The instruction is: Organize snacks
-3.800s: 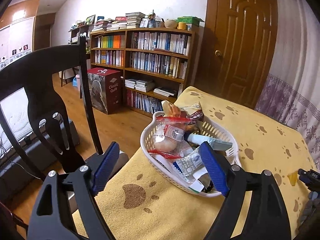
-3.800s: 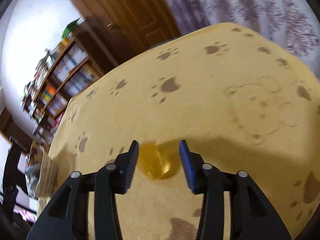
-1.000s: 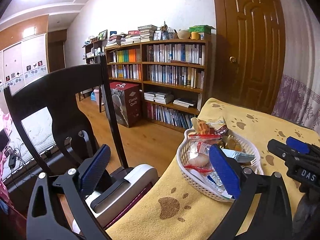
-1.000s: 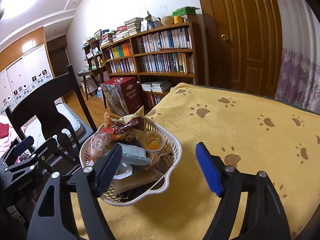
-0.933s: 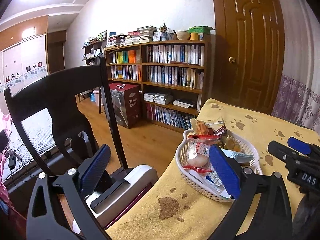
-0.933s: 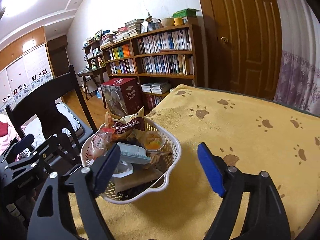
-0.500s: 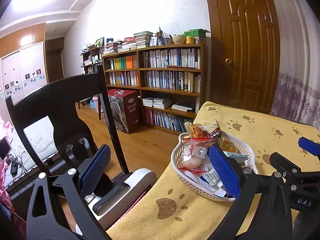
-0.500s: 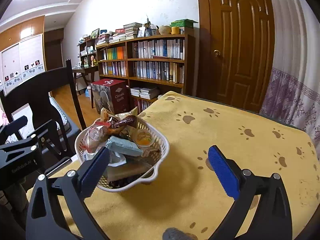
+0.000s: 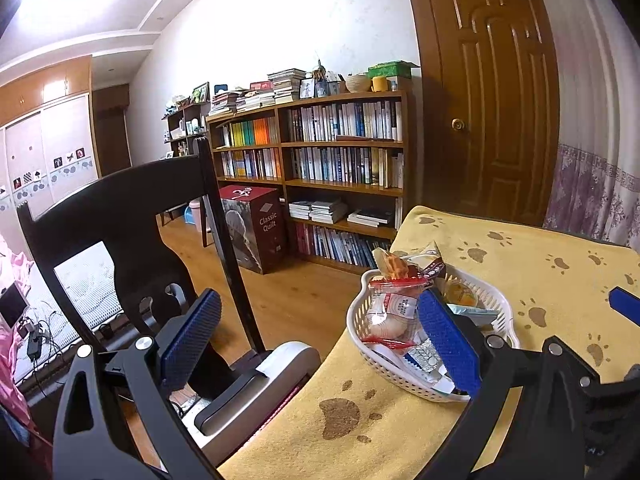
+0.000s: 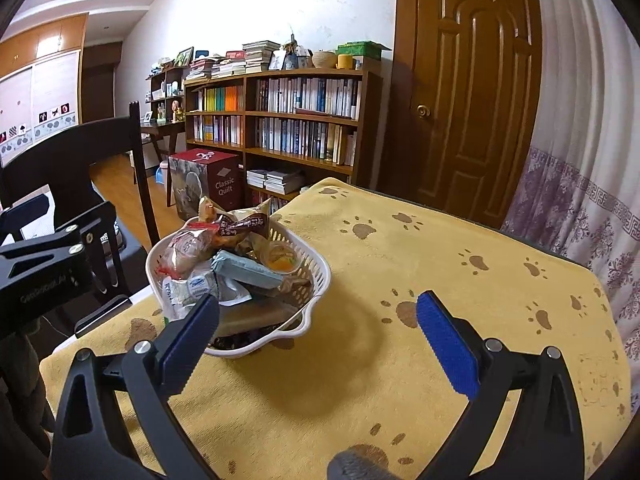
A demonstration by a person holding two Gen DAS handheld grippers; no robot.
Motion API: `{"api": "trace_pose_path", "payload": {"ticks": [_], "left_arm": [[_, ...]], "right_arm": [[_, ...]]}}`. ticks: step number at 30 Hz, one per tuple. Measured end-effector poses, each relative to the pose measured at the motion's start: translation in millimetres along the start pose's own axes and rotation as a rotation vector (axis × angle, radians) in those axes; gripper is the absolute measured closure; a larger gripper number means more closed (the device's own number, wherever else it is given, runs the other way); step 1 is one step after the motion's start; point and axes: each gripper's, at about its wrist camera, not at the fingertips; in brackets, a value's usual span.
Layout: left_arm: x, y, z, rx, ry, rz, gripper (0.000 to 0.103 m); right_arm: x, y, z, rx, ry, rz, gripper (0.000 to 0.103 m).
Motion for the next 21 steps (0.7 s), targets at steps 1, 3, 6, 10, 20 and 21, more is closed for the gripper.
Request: {"api": "trace_pose_path", "payload": {"ticks": [1,3,6,10,20,21], "left_arm": [[-0.2,-0.2,0.0,0.0,0.005,-0.004,0.003],[-0.5,-0.4,-0.3,0.0,0.018,-0.014,0.003],[-1.6,-0.2,-0.6,0.0,0.03,-0.022,0.003],[-3.8,0.0,-2.3,-0.003,0.039,-0.029,0.003],[-0.5,-2.4,-7.1,-0.005,0.087,-0.089,0.003],[0.4,-2.5,-7.7,-0.007,0.087,-0.093,0.003]], "right_arm": [[-1.1,-1.3,1.2,0.002,-0.001,0.003,0.005],[-3.7,-2.8,3.1,0.004,-0.009,0.012,0.005],[-6.6,-3.5,4.8,0.011,-0.018,0.024,0.005],[-10.1,-4.1,7.6,0.019,-0.017,0.028,0.005],[-17.2,-7.8,6.5,0.018,-0.028,0.054,0.005],[-17.6,-8.1,5.9,0.017,-0.03,0.057,0.005]]}}
Point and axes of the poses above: each gripper's, at about its wrist camera, not at the fingertips, and z roughly against the way its jaws point, x to its right, y to its top, and after that the axes turned 9 degrees about -z, right-handed
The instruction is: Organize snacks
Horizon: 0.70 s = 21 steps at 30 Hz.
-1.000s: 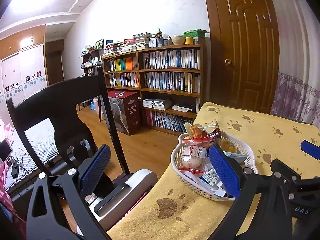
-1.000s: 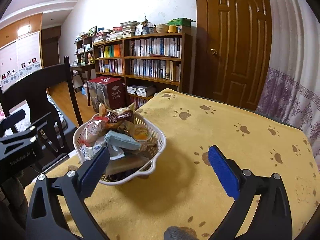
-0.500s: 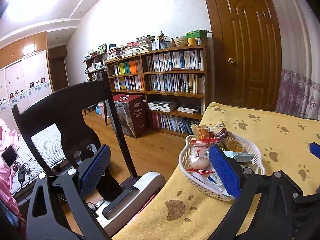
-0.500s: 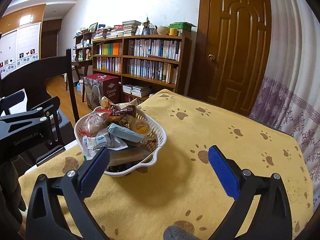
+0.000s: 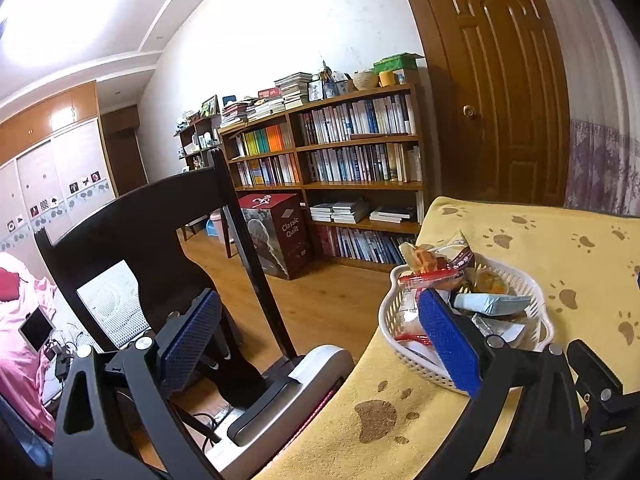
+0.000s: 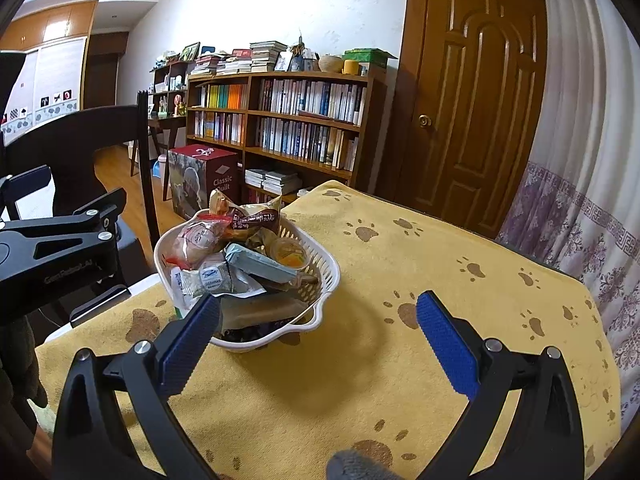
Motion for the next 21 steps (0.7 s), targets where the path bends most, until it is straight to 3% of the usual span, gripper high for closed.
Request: {"api": "trace_pose_path", "payload": {"ticks": [10,21], "left_arm": [[12.1,-1.9,-1.3,0.0,0.008,-0.068,0.003],[13.0,-1.2,-1.0,-0.001,0.014,-0.073,0.003]], "right_arm": [[-1.7,-1.6,-2.6,0.0,-0.024,0.016,0.005],[-4.8,-3.5,-2.9,0.008,-0.038,0.038,0.005]]}}
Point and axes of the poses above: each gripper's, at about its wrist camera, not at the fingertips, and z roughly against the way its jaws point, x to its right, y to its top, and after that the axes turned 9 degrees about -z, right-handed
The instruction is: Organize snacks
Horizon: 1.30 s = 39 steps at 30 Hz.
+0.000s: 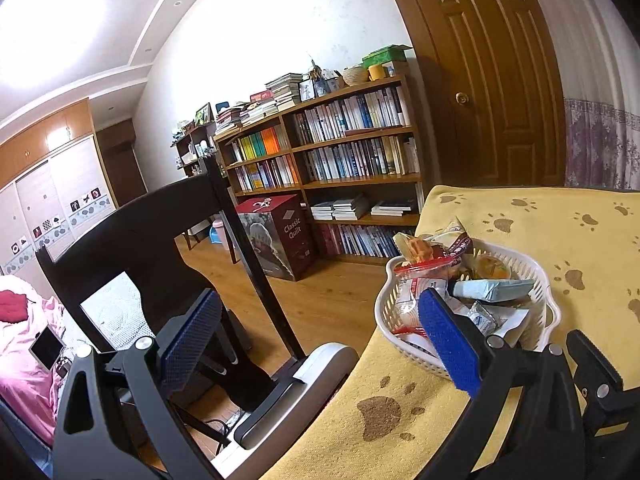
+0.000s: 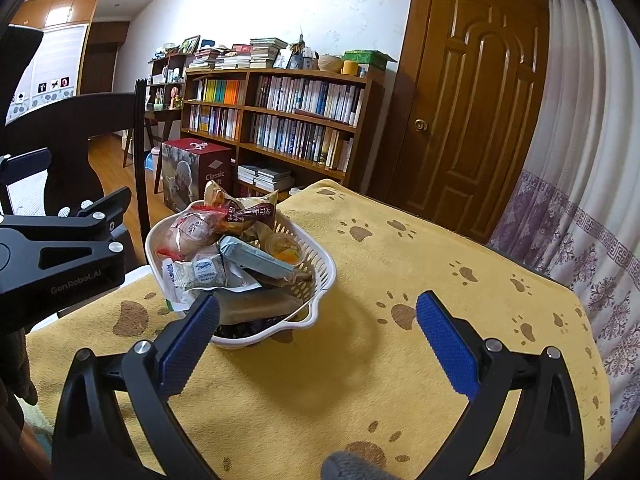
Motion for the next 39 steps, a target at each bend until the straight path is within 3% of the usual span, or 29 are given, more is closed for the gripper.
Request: {"api": "trace_pose_path", "payload": {"ticks": [32,39], "left_arm": [[1.3,-1.2,-2.0,0.005,0.013,-0.038,0.003],[4.7,-1.8,-2.7,0.007,0.006,-0.047,0.003]], "right_arm": [[-3.5,-6.3,-6.4,-0.003,-0.011,0.027,0.005],[5.8,-6.8,-11.5,-0.051,-0.006,-0.02,0.005]]}}
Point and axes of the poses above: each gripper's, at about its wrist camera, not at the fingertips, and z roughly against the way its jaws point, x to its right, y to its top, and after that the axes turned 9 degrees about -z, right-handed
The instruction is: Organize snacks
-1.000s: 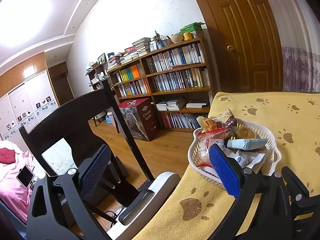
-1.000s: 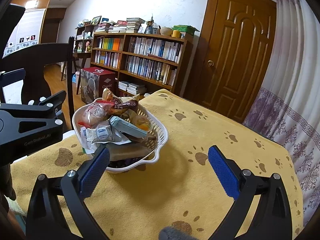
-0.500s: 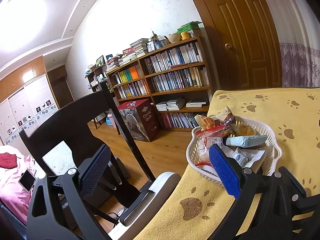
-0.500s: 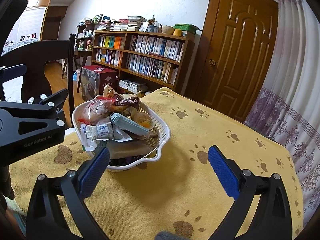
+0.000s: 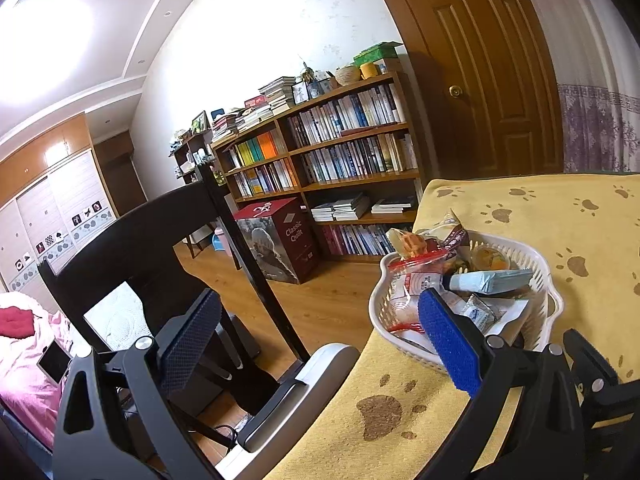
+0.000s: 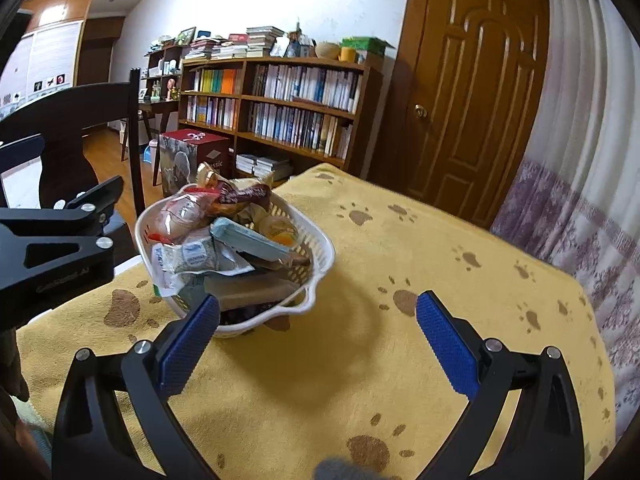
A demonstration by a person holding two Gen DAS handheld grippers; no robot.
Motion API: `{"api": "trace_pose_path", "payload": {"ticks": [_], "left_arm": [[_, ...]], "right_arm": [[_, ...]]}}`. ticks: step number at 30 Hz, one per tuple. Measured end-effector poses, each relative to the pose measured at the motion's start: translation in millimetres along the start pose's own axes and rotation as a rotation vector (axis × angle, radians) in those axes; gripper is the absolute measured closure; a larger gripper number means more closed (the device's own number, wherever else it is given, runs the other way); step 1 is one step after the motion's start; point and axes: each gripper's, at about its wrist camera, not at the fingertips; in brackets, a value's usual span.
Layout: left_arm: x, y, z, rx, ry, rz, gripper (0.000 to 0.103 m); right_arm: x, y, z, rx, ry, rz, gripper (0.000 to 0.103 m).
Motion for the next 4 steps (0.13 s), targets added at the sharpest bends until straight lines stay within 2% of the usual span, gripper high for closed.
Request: {"api": "trace_pose_path", "payload": {"ticks": [4], "left_arm": [[5.9,0.0,-1.1,-0.001,-0.017,-0.01,0.003]], "right_arm": [[10.0,-6.2,-2.2,-0.019,-0.026,-0.01,0.005]]}}
Point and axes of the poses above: each gripper's, at about its wrist camera, not at the fingertips, and z roughly against the way its jaws point, x to its right, y to its top, and after that the axes turned 9 degrees about -z, right-handed
